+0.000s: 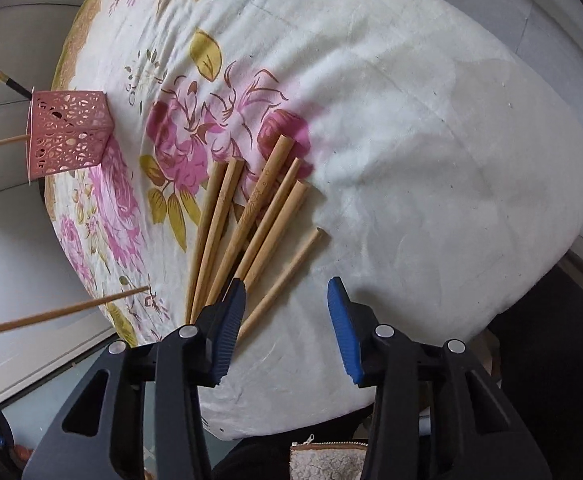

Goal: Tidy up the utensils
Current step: 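Grasp a wooden chopstick with the right tool while the left tool holds its chopstick, then carry both held chopsticks up to the pink lattice holder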

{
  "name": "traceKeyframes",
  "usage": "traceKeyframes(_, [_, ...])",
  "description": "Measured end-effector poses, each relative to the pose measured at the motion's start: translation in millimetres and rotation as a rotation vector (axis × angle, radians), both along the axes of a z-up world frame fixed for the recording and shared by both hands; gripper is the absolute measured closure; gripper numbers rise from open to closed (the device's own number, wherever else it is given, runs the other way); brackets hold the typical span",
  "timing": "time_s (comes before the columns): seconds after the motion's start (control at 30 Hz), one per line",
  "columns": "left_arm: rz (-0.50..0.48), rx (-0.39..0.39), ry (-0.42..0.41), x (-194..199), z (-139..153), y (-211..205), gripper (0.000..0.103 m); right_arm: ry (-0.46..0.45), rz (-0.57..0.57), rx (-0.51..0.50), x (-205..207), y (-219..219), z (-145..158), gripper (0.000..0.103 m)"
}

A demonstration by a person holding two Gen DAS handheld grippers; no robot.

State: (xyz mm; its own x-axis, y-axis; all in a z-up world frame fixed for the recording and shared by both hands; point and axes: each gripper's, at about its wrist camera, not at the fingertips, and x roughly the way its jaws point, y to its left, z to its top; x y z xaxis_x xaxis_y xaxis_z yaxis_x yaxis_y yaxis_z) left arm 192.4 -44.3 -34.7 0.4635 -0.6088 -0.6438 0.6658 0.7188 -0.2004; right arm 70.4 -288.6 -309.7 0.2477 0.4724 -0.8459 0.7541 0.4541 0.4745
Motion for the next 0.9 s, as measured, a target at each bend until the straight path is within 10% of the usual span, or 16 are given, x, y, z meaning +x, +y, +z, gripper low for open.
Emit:
traceKeyframes(0.13, [-0.011,-0.026,-0.035,-10.4,12.0,9.8,0.096,0.113,0.018,-0.041,12.3,3.6,-8.9,0.087])
traceKeyframes(0.4, [0.018,-0.064,-0.054,-12.9,23.4,27.4,0.096,0.184,0.047,-0.098,32.7,3.9,-7.8,0.088])
traceKeyframes(0.7, [0.039,-0.058,-0.054,-19.3,23.7,31.5,0.096,0.138,0.182,-0.378,57.1,-9.4,11.2,0.097])
traceKeyframes(0.9, [0.046,-0.062,-0.05,-19.1,22.8,33.5,0.096,0.157,0.18,-0.311,56.5,-38.3,9.8,0.097])
